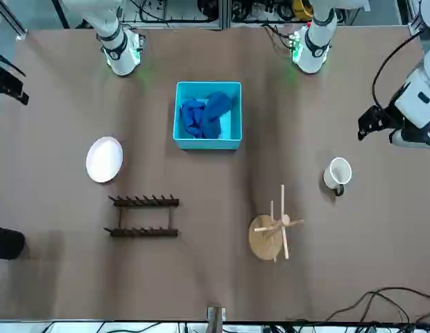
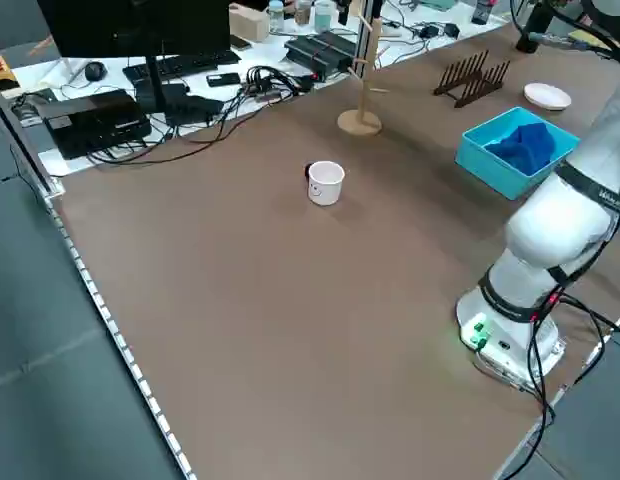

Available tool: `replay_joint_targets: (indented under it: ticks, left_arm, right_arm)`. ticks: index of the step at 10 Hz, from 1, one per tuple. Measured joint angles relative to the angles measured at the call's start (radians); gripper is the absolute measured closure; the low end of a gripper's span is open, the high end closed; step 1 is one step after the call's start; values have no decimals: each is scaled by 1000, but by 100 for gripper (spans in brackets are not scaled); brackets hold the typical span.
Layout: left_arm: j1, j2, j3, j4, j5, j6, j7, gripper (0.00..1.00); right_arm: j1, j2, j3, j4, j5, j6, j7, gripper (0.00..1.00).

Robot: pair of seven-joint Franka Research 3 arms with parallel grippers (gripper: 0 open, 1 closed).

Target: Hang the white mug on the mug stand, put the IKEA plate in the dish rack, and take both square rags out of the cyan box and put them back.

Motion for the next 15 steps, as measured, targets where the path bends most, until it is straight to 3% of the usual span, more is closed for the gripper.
replay_joint_targets:
  ticks: [7,12,15]
  left_arm:
    - [2,30,22,-11,0,-2,2,4]
    - [11,81,111,-245,0,224,46,4]
    - [21,165,150,-355,0,404,88,3]
  right_arm:
    - [2,5,5,-23,-10,3,0,0]
    - [3,6,6,-33,-12,11,-3,0]
    - [1,9,5,-152,-14,118,-17,0]
